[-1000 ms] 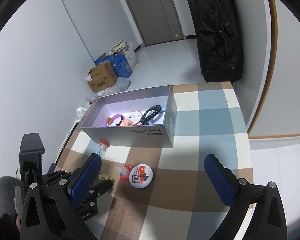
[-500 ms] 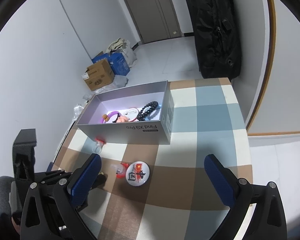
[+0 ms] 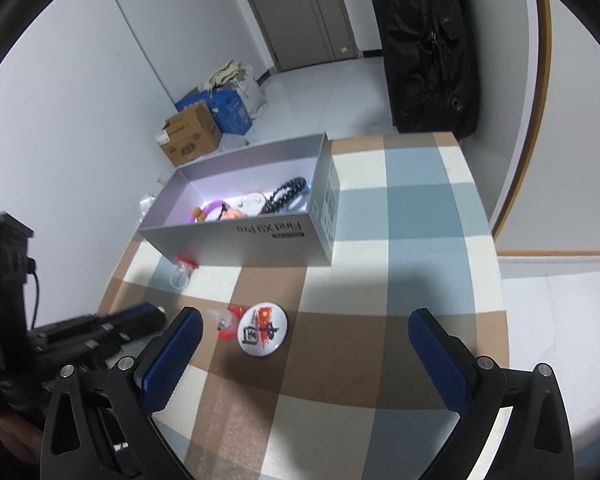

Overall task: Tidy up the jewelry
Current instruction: 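Grasp the white round flag badge with the right tool while the left tool holds the figurine, then carry the figurine and flag badge into the box and open both tools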

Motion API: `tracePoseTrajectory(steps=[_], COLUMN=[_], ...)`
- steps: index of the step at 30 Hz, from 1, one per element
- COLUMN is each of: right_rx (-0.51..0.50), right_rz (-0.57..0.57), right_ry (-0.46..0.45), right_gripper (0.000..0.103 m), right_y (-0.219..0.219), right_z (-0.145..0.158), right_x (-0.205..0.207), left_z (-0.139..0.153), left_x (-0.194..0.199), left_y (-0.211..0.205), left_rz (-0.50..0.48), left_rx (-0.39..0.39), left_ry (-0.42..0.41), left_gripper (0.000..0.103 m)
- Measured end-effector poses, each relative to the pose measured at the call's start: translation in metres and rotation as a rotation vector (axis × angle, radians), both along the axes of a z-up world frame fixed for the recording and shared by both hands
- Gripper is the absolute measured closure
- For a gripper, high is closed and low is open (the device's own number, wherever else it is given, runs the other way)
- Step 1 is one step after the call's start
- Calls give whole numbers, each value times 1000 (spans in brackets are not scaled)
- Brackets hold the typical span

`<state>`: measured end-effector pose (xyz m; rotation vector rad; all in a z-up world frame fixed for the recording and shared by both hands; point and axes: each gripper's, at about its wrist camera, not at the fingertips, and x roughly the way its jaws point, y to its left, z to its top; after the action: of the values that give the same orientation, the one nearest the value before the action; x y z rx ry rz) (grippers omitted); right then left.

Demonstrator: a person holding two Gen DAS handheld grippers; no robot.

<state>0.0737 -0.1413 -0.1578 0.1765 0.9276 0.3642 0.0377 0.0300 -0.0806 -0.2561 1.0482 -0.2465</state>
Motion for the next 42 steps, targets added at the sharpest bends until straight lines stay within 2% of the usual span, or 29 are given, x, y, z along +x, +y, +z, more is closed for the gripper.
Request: tracePoseTrajectory(steps=[3, 10, 15, 18, 21, 24, 28, 42], right_rx=[-21, -104, -201, -249, -290, -324, -324, -160], right_rz=[17, 104, 163, 190, 209, 229, 241, 139], right_ry=[25, 63, 24, 11, -7, -31, -36, -41], right_gripper=[1, 25, 30, 39, 40, 48, 61, 62], right_y=[5, 30, 50, 58, 65, 70, 71, 42], right_z=[-7, -22, -27, -32, -34, -35, -35, -11], right_x=[2, 4, 1, 2, -1, -3, -3, 1], left_z=[1, 3, 7, 6, 6, 8, 10, 22], left_x=[1, -1, -1, 0, 1, 2, 3, 9], left_y=[2, 7, 12, 15, 18, 19, 19, 19], left_rz=[9, 12, 21, 28, 34, 36, 38, 53], left_rx=[-24, -43, -56, -69, -79, -84, -83, -109], left_ry=[-1, -5, -14, -10, -6, -9, -20, -54], left_gripper=[91, 91, 91, 91, 91, 91, 91, 91])
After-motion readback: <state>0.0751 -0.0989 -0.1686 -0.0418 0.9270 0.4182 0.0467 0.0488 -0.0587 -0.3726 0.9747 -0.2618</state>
